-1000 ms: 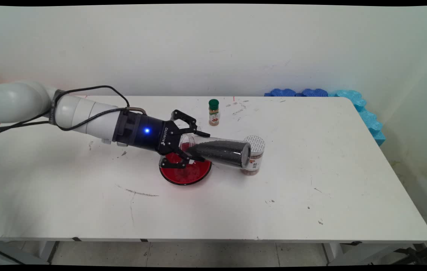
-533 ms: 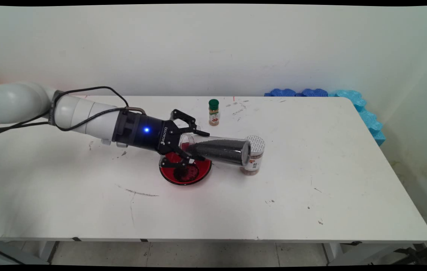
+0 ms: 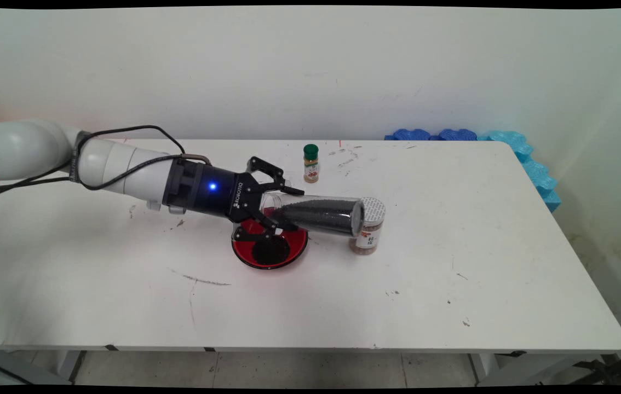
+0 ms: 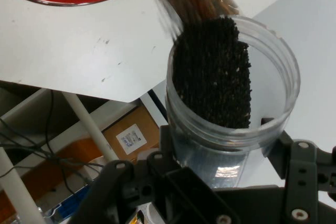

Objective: Pour the black seasoning powder in the red bowl

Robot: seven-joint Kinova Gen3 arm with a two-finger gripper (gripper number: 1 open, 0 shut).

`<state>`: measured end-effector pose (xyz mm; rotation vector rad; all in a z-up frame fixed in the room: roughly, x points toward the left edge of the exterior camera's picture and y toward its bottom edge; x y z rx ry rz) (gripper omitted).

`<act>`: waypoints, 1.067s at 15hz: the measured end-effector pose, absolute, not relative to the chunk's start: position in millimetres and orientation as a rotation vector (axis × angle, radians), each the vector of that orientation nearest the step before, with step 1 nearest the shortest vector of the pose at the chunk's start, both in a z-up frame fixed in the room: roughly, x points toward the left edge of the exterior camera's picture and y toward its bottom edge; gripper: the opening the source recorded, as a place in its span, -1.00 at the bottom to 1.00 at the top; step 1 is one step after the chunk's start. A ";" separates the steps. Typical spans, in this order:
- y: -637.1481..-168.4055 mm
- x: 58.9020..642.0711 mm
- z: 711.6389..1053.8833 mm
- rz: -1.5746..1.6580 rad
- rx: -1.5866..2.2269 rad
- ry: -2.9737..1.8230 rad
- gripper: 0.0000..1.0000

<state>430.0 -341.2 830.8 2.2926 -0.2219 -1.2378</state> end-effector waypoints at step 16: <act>-341.0 430.9 834.6 -1.264 2.274 -0.149 -1.00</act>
